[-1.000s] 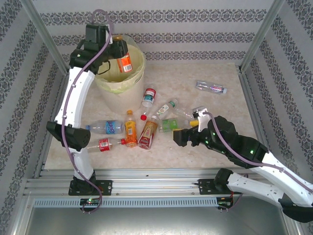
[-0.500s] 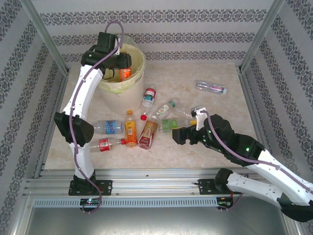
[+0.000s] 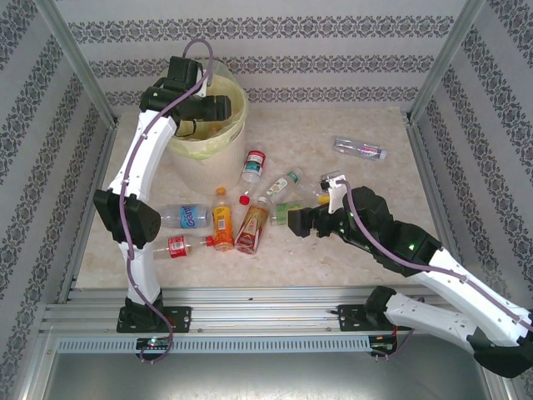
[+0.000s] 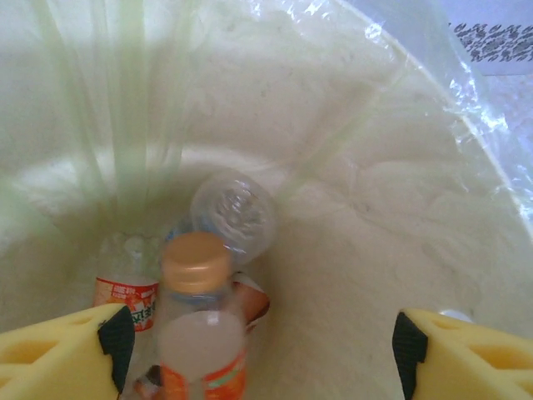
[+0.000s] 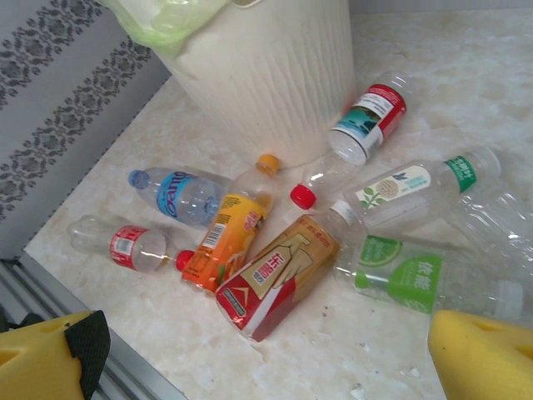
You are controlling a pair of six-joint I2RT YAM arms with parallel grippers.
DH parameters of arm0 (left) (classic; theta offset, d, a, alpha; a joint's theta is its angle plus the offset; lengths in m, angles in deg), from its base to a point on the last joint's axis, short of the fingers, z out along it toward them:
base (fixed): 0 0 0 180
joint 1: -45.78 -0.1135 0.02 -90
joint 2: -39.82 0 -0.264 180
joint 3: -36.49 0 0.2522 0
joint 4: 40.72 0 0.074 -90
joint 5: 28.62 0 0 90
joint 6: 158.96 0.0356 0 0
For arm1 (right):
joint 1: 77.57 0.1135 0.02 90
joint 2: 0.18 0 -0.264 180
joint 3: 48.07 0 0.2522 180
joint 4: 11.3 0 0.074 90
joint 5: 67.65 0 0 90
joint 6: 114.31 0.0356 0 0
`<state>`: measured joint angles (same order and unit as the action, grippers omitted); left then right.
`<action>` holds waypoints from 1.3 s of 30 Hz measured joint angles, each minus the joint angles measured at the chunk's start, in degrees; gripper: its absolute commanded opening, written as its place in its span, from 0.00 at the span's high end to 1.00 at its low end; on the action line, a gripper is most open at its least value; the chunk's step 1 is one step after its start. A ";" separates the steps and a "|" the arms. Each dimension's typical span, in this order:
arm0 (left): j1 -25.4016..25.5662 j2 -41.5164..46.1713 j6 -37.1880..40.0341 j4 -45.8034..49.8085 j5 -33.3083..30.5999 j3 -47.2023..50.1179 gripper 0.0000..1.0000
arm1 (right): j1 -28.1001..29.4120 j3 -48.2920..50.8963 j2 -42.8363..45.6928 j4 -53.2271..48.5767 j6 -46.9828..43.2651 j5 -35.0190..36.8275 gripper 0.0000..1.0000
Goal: Put the plastic bottles in the bin
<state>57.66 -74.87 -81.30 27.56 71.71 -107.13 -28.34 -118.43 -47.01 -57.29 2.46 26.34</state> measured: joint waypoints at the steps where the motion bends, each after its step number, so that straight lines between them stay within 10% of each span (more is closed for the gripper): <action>1: 0.00 0.00 0.00 0.11 0.07 0.00 0.04 | 0.00 0.00 -0.20 0.57 -0.04 -0.48 0.02; 23: 1.33 32.81 0.28 -3.96 4.46 28.94 0.01 | -0.76 -1.75 -7.98 5.01 0.07 -5.57 0.02; 39: 26.75 47.08 -9.73 -10.88 -1.36 61.46 0.05 | -3.96 1.42 -7.06 5.07 2.03 -6.49 0.02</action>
<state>84.41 -27.79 -91.03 16.68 70.35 -45.67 -32.29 -117.01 -54.07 -52.22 4.49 19.85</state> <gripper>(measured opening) 0.947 0.982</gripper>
